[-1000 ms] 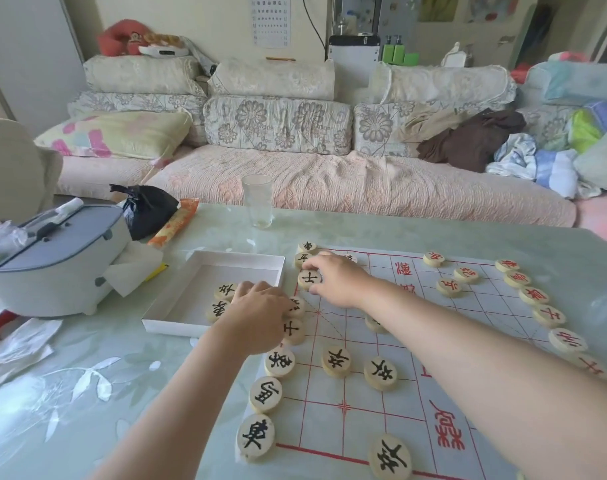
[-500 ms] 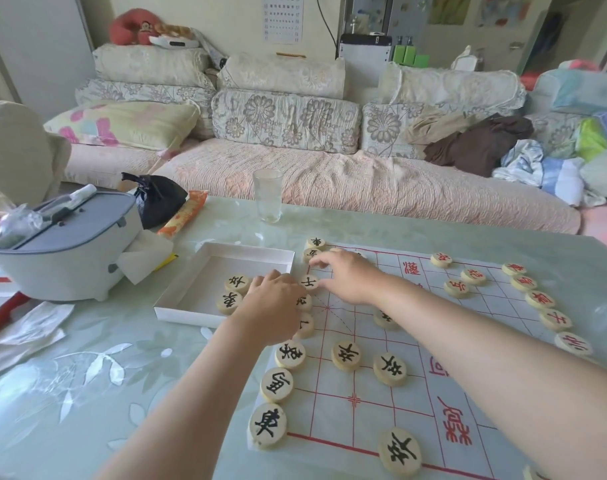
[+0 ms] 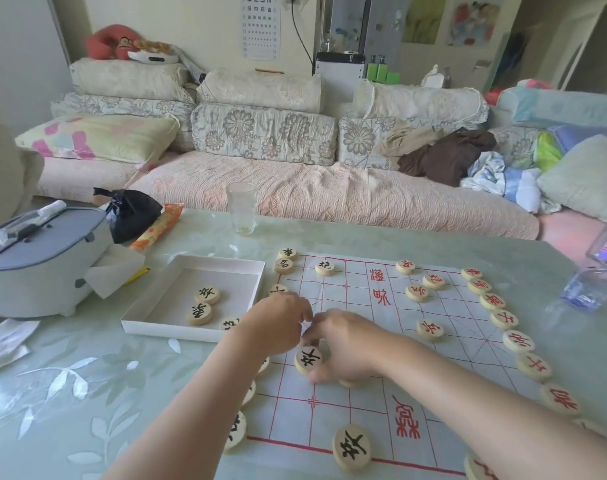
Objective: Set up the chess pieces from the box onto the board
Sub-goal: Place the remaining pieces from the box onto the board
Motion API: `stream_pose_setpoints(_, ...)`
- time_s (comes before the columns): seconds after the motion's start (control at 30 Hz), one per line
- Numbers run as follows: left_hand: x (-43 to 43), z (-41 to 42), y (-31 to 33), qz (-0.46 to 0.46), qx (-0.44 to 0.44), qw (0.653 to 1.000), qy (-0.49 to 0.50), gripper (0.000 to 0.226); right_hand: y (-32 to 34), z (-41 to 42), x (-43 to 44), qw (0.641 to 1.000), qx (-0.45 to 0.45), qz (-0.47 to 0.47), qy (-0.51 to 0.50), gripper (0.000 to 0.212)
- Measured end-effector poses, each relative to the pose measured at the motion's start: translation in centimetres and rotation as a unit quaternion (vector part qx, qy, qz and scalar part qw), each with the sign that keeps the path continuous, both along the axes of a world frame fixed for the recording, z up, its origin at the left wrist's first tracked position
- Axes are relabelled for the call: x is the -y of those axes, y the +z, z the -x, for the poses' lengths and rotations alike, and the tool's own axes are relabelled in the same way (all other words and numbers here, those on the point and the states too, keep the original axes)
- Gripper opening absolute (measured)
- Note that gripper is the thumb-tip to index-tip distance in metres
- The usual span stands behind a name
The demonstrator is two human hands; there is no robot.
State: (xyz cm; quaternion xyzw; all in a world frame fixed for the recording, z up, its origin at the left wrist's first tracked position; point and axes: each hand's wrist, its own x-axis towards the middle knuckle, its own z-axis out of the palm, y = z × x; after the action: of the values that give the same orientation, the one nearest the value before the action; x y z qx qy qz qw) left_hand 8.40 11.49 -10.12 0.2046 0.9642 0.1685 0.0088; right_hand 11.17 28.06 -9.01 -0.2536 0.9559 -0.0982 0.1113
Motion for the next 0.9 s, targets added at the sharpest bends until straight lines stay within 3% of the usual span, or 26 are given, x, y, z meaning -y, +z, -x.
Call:
stream_pose_setpoints(0.17, -0.5, 0.9, -0.3, -0.044, -0.023, 0.998, 0.041, 0.033, 0.9, 1.4, -1.0, 0.998, -0.012, 0.056, -0.011, 0.030)
stream_pose_setpoints(0.3, -1.9, 1.4, -0.5, -0.062, -0.018, 0.997, 0.044, 0.031, 1.9, 5.1, -4.9, 0.984, -0.059, 0.133, -0.099, 0.017)
stream_pose_setpoints(0.43, -4.1, 1.8, -1.0, -0.066, 0.011, 0.998, -0.004, 0.037, 1.8, 8.3, -8.2, 0.968, -0.065, 0.142, -0.198, 0.045)
stream_pose_setpoints(0.53, -5.2, 2.2, -1.2, -0.062, 0.018, 0.998, -0.017, 0.051, 0.5, 10.1, -8.9, 0.964, -0.070, 0.144, -0.214, 0.056)
stream_pose_setpoints(0.63, -6.0, 2.4, -1.2, -0.077, 0.020, 0.997, -0.020, 0.057, -0.6, 11.3, -8.3, 0.963, -0.065, 0.152, -0.213, 0.049)
stream_pose_setpoints(0.77, -6.2, 2.7, -1.6, -0.070, 0.021, 0.997, -0.023, 0.041, -2.1, 12.4, -7.5, 0.966, -0.062, 0.154, -0.199, 0.044)
stream_pose_setpoints(0.9, -6.0, 3.0, -2.0, -0.083, 0.012, 0.996, -0.029, 0.038, -2.7, 12.7, -7.0, 0.968, -0.072, 0.148, -0.187, 0.036)
